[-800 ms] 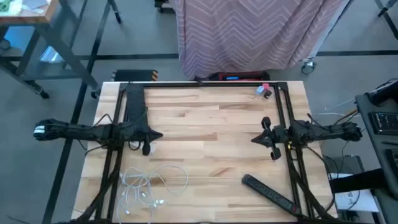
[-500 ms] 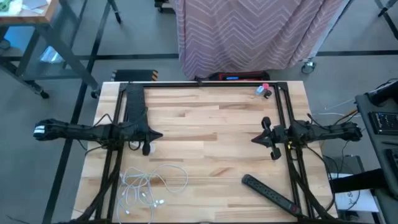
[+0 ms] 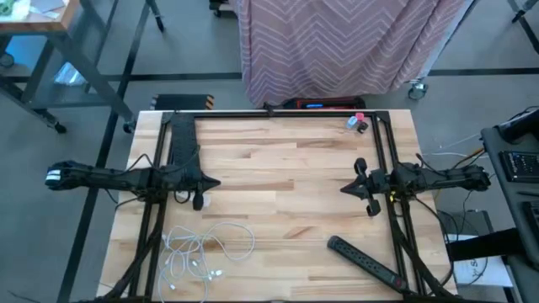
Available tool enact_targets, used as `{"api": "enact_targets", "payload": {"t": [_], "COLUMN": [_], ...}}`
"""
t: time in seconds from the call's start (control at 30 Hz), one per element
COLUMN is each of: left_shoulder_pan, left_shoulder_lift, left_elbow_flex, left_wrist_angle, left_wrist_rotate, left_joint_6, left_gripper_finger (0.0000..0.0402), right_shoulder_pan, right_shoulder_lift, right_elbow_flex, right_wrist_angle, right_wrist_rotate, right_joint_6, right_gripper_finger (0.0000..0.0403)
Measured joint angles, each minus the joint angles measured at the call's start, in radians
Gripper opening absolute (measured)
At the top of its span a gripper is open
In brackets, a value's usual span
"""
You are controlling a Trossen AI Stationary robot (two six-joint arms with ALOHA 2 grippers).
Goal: Insert USB
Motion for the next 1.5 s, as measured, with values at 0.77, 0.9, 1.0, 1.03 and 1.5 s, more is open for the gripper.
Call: {"api": "enact_targets", "payload": {"t": [0.77, 0.9, 1.0, 1.03, 1.5], "left_shoulder_pan": [0.000, 0.000, 0.000, 0.000, 0.000], "left_shoulder_lift": [0.000, 0.000, 0.000, 0.000, 0.000], "left_elbow_flex": [0.000, 0.000, 0.000, 0.000, 0.000], "left_wrist_angle": [0.000, 0.000, 0.000, 0.000, 0.000], "left_wrist_rotate": [0.000, 0.000, 0.000, 0.000, 0.000], "left_joint_6": [0.000, 0.000, 0.000, 0.000, 0.000], "left_gripper_finger": [0.0004, 0.0009, 0.0008, 0.0007, 0.0009], "right_shoulder_pan": [0.000, 0.000, 0.000, 0.000, 0.000], "right_shoulder_lift": [0.000, 0.000, 0.000, 0.000, 0.000], "right_elbow_flex": [0.000, 0.000, 0.000, 0.000, 0.000], "right_wrist_angle": [0.000, 0.000, 0.000, 0.000, 0.000], "right_wrist_rotate": [0.000, 0.000, 0.000, 0.000, 0.000], "right_joint_6": [0.000, 0.000, 0.000, 0.000, 0.000], "right_gripper_finger": [0.0000, 0.0000, 0.0000, 0.0000, 0.0000]}}
